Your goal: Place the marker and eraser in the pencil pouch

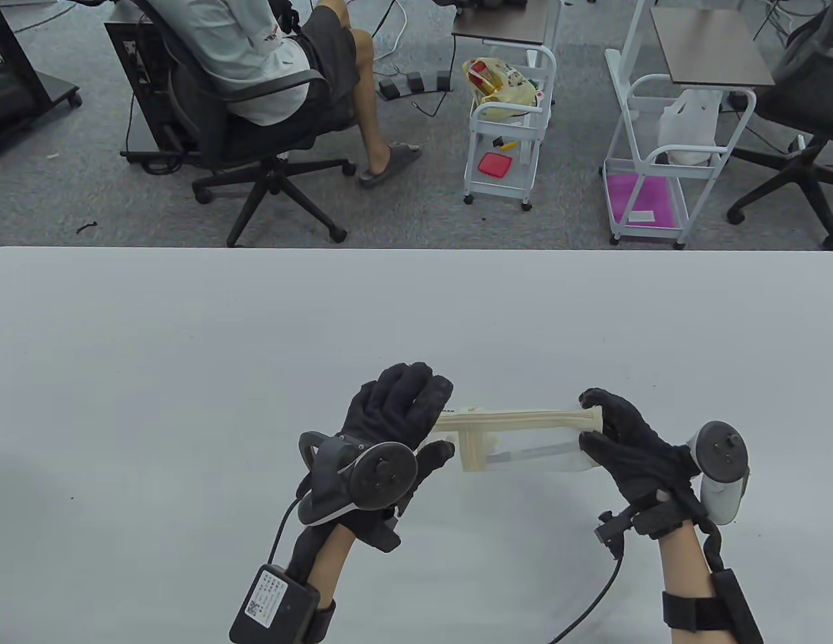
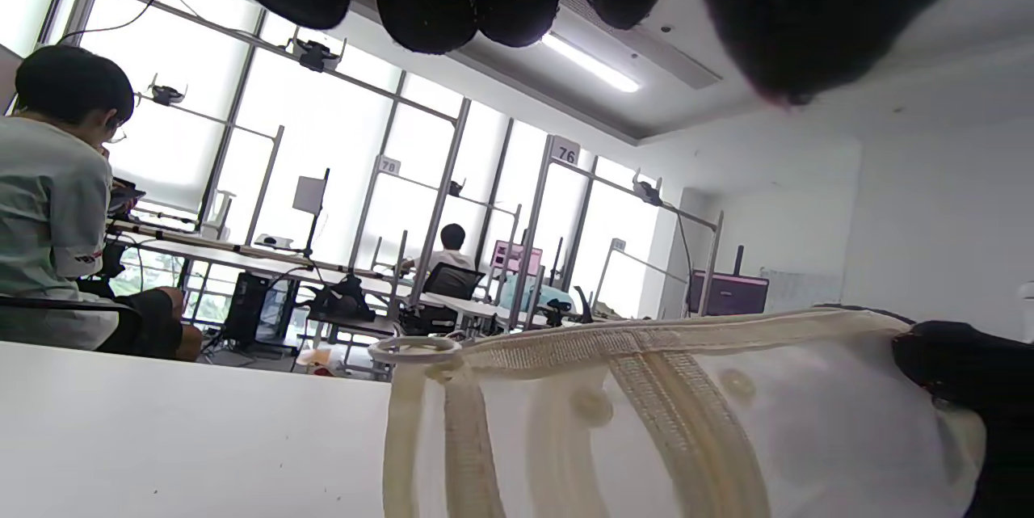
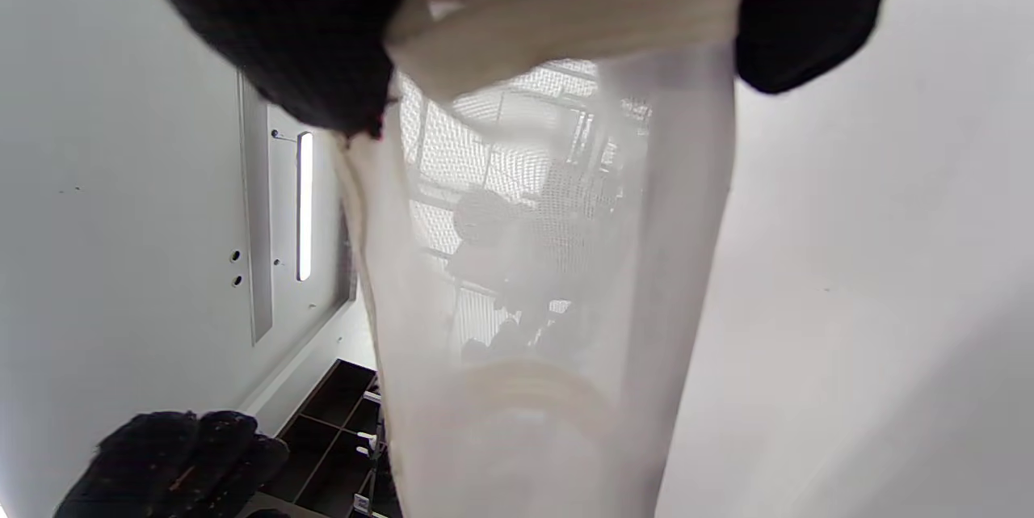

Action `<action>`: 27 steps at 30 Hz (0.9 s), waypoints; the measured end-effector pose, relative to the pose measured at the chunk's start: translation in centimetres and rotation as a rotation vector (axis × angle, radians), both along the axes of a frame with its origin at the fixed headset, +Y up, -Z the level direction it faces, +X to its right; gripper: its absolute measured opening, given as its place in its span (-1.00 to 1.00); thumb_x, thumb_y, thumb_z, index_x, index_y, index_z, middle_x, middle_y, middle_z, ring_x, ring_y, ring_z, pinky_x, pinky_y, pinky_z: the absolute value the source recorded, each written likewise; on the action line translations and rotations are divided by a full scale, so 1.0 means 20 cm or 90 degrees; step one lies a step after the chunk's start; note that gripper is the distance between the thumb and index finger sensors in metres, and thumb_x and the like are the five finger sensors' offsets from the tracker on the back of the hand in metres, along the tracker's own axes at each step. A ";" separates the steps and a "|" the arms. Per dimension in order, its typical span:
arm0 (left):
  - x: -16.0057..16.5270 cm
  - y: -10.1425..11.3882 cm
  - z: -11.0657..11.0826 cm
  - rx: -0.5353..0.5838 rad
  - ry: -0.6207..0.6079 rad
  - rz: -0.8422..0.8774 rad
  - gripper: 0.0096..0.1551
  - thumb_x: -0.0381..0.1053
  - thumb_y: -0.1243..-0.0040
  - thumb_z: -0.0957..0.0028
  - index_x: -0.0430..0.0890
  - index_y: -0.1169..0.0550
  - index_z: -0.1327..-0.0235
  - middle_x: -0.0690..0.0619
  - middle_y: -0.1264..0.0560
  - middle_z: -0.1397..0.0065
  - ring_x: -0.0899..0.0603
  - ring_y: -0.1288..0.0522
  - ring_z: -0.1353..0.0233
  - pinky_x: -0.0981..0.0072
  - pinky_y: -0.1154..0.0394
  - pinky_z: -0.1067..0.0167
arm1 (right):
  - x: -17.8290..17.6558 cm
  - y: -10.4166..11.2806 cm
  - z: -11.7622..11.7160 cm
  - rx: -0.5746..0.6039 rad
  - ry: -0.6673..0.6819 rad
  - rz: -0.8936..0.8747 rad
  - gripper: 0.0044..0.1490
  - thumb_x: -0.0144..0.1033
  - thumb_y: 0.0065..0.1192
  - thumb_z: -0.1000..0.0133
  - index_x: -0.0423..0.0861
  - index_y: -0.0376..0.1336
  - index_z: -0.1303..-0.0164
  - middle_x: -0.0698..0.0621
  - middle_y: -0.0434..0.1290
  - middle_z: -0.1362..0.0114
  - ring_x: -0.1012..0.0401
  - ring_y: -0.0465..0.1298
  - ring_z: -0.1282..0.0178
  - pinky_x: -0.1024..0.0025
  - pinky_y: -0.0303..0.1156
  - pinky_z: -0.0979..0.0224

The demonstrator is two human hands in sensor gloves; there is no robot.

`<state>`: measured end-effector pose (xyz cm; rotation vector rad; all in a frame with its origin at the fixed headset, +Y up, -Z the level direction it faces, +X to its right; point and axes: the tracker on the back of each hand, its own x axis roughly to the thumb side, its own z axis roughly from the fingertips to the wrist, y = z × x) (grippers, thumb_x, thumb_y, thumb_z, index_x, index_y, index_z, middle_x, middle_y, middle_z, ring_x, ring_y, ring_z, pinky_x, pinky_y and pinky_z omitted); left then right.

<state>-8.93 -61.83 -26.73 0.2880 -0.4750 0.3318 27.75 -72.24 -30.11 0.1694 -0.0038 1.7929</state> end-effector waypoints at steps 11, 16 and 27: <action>0.00 -0.20 -0.02 0.001 0.004 -0.021 -0.09 0.33 -0.15 0.13 0.16 -0.26 -0.57 -0.03 -0.27 -0.72 -0.25 -0.31 -0.67 -0.22 -0.33 -0.50 | -0.09 -0.15 -0.05 -0.118 -0.005 0.185 -0.07 -0.15 0.37 -0.07 -0.15 0.09 -0.62 -0.34 0.13 -0.67 -0.40 0.33 -0.55 -0.32 0.33 -0.37; -0.03 -0.23 -0.02 0.009 0.025 -0.031 -0.08 0.33 -0.14 0.12 0.15 -0.25 -0.58 -0.04 -0.25 -0.72 -0.25 -0.29 -0.68 -0.22 -0.32 -0.50 | -0.12 -0.15 -0.06 -0.122 -0.036 0.237 -0.07 -0.17 0.35 -0.08 -0.20 0.09 -0.63 -0.35 0.17 -0.65 -0.37 0.34 -0.55 -0.30 0.30 -0.39; -0.09 -0.30 -0.03 0.007 0.053 -0.035 -0.04 0.33 -0.13 0.12 0.11 -0.19 -0.61 -0.06 -0.20 -0.74 -0.27 -0.25 -0.69 -0.24 -0.29 -0.51 | -0.08 -0.10 -0.04 -0.081 -0.081 0.275 -0.07 -0.17 0.37 -0.07 -0.15 0.10 -0.64 -0.31 0.16 -0.66 -0.35 0.30 -0.58 -0.33 0.25 -0.42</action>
